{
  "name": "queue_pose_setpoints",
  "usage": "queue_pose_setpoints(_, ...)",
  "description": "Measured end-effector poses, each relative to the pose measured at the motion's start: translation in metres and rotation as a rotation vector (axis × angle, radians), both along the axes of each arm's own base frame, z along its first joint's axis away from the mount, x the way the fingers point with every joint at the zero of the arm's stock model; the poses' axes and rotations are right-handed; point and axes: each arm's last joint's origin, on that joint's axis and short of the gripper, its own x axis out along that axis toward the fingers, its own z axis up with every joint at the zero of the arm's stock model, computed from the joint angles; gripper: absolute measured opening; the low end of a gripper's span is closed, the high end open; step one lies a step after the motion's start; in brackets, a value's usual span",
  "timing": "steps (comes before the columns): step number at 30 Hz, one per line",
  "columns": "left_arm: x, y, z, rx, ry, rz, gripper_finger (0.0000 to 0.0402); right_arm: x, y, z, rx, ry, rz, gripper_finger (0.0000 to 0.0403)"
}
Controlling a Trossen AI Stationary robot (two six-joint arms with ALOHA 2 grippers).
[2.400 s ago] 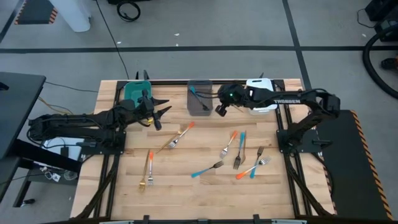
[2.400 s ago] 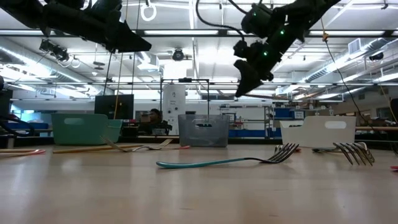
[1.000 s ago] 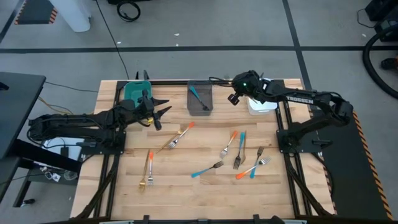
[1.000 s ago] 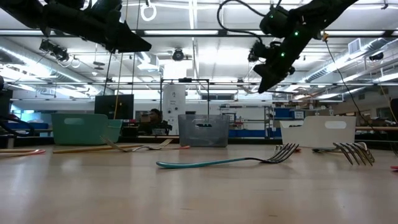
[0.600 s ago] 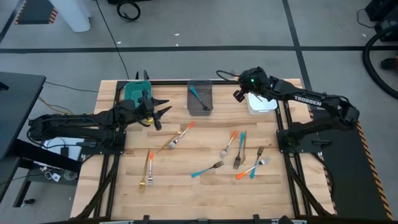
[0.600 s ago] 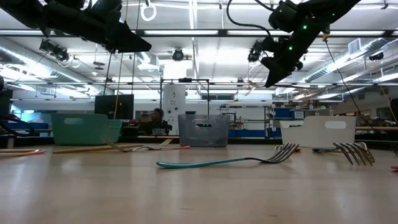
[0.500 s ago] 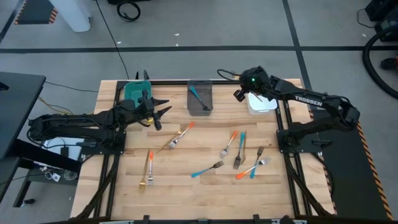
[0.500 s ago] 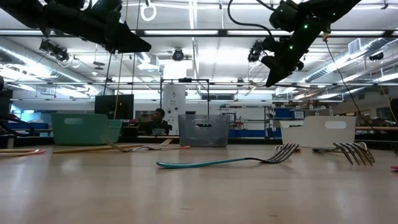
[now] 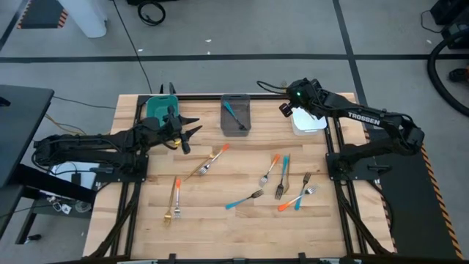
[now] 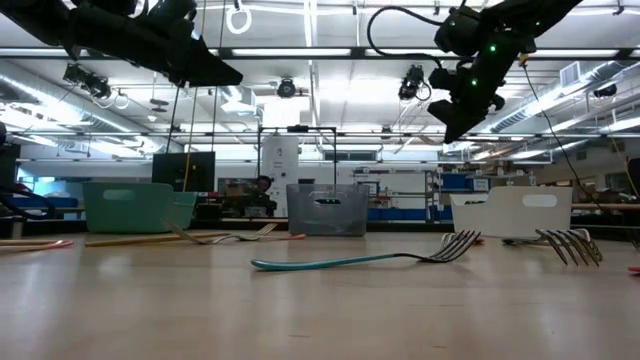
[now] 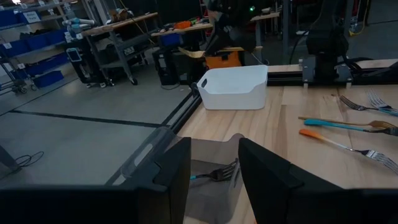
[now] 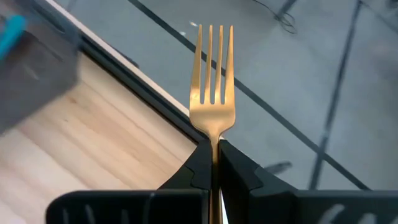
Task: Sort silverware by color (type)
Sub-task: Put the top right gold fork into the white bin
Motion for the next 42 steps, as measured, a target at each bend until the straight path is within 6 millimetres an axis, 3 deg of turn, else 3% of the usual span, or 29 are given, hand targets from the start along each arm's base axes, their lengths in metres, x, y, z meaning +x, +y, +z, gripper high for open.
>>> queue_pose_setpoints(13,0.0,0.0,0.0,0.001,-0.002,0.0,0.0142,-0.011,0.014,-0.047,-0.068,0.255,-0.056,0.0022)
queue_pose_setpoints(28,0.0,0.0,0.001,0.003,-0.012,0.001,0.0142,-0.017,0.019,-0.074,-0.188,0.365,-0.076,0.0022)
queue_pose_setpoints(42,0.0,0.0,0.002,0.005,-0.021,0.0,0.0142,-0.022,-0.002,-0.094,-0.107,0.387,-0.099,0.0022)
